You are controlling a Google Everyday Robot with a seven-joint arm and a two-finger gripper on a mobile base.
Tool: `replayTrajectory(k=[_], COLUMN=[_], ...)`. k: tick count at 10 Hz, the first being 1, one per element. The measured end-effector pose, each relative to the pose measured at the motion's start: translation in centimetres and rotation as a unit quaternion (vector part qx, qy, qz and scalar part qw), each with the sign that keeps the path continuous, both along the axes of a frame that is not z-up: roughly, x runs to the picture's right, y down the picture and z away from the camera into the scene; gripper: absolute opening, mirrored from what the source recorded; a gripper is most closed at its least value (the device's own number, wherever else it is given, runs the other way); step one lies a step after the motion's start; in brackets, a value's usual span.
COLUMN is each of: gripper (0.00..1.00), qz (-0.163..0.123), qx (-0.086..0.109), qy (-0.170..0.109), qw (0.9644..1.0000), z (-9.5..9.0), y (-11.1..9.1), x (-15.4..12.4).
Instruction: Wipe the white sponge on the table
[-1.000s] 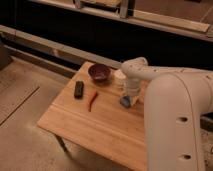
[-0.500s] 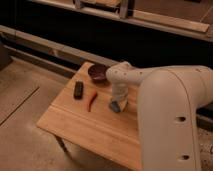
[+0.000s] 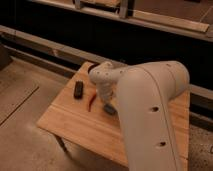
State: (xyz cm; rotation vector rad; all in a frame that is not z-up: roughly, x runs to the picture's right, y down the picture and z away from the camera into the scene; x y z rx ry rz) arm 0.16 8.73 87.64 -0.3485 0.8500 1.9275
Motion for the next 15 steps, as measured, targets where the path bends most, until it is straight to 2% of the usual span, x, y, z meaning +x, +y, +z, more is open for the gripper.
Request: replayTrajectory(k=[1, 3, 5, 6, 9, 12, 13, 15], gripper=[0.00, 0.00, 0.00, 0.00, 0.00, 0.00, 0.00, 0.00], qz=[-0.007, -0.013, 0.000, 0.008, 0.051, 0.097, 0.108, 0.115], qx=[0.011, 0.030, 0.037, 0.036, 0.022, 0.011, 0.008, 0.008], qy=[0.002, 0.028, 0.048, 0.055, 0.070, 0.087, 0.090, 0.088], qw=[0.9999, 0.9991, 0.9982, 0.9978, 0.9960, 0.9914, 0.9900, 0.9894], z=[0.2, -0.1, -0.4, -0.3, 0.3, 0.6, 0.7, 0.8], y=[-1.7, -5.4, -6.8, -6.7, -4.8, -3.2, -2.7, -2.3], x=[0.0, 2.7, 5.5, 6.8, 10.3, 14.2, 15.1, 15.4])
